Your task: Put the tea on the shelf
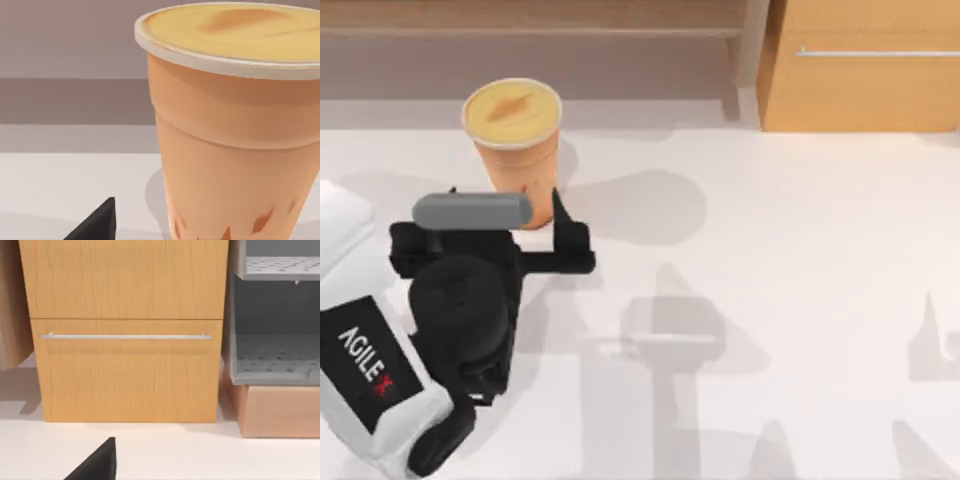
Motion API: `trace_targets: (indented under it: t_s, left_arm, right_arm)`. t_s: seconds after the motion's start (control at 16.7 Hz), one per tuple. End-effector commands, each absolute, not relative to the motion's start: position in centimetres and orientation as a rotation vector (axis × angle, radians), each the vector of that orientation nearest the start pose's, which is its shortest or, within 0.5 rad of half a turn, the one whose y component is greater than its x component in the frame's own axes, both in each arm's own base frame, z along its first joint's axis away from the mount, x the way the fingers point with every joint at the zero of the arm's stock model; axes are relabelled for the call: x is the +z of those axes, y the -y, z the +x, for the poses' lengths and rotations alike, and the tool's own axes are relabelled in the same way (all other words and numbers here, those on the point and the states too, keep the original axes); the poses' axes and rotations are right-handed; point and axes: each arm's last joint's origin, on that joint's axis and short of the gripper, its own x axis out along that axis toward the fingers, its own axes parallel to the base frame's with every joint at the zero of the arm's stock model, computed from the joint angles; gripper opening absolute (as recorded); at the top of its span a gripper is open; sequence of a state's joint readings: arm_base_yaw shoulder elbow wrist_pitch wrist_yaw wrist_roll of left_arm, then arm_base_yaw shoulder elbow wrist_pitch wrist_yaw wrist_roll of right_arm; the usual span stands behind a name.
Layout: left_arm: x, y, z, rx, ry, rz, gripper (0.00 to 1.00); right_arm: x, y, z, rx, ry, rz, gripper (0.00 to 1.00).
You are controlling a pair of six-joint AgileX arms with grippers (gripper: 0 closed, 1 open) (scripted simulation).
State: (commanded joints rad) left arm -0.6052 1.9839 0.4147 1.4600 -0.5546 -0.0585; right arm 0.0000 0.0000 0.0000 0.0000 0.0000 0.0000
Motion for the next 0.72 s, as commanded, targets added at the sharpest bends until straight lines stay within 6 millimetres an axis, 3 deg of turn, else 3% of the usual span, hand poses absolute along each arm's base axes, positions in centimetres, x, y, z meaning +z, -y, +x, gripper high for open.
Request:
trace_targets:
  t_s: [0.42, 0.72]
  left_arm:
    - [8.1, 14.8, 24.5, -0.024, -0.103, -0.008, 1.0]
    - [7.8, 15.3, 28.0, -0.027, -0.099, -0.01, 1.0]
  right_arm:
    - [16.0, 0.1, 10.6, 0.0, 0.0, 0.0, 1.0]
    - [16.0, 0.1, 10.6, 0.0, 0.0, 0.0, 1.0]
